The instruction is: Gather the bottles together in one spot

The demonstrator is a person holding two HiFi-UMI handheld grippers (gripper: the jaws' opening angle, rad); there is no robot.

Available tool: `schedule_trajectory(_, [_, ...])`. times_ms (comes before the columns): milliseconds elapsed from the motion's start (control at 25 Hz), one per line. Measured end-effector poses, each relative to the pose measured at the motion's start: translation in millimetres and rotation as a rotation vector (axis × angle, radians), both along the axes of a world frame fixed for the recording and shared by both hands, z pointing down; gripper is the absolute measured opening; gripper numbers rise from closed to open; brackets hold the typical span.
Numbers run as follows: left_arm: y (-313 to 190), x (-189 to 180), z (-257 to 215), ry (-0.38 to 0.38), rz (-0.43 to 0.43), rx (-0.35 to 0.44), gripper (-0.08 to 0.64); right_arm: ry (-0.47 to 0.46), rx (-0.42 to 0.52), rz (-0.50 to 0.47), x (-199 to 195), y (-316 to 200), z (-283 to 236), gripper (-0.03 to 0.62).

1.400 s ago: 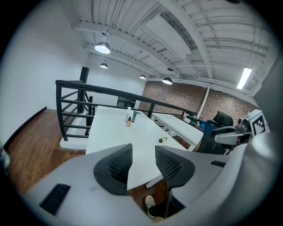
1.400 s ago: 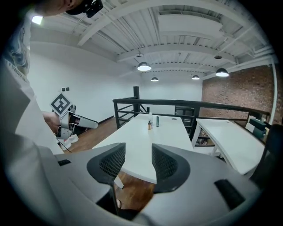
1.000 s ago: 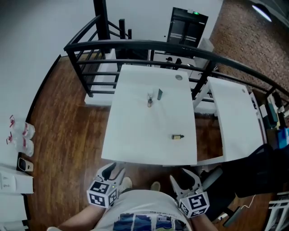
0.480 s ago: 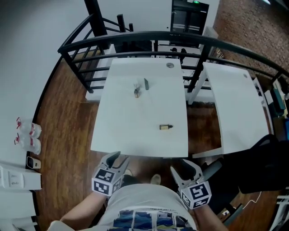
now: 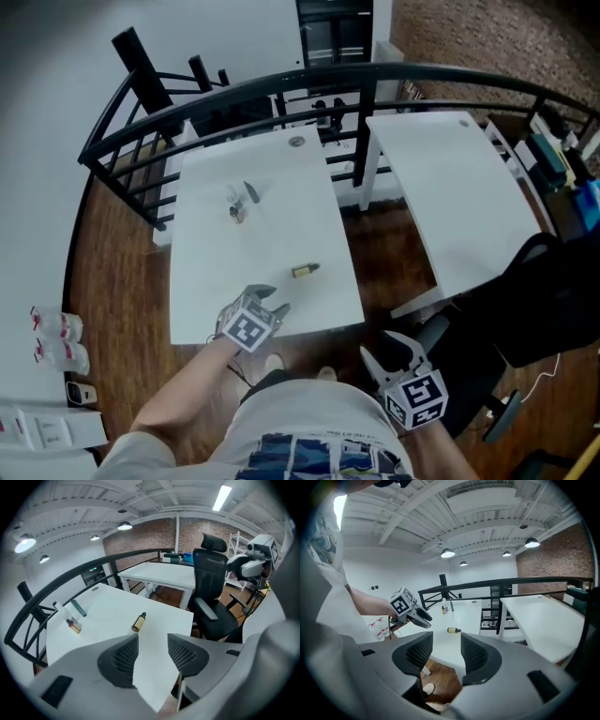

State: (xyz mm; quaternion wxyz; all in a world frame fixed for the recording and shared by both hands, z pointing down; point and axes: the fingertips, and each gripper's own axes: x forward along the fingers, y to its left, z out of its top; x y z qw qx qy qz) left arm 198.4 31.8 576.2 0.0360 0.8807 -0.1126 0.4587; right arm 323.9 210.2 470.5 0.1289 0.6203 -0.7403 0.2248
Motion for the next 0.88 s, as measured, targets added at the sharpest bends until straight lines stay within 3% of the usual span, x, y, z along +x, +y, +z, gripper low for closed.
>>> schedule_trajectory(360, [-54,62,61,-0.170,0.211,-0.032,0.196,-0.039,-0.038,0.214,28,28,-1,0.210])
schedule_trajectory(560, [-63,66,97,-0.274,0.311,-0.032,0.195,-0.032,-0.061,0.277,19,29,1,0.210])
schedule_trajectory(880, [-65,68,110,-0.217,0.355,-0.034,0.138,-0.001,-0.099,0.321,-7,10,0,0.210])
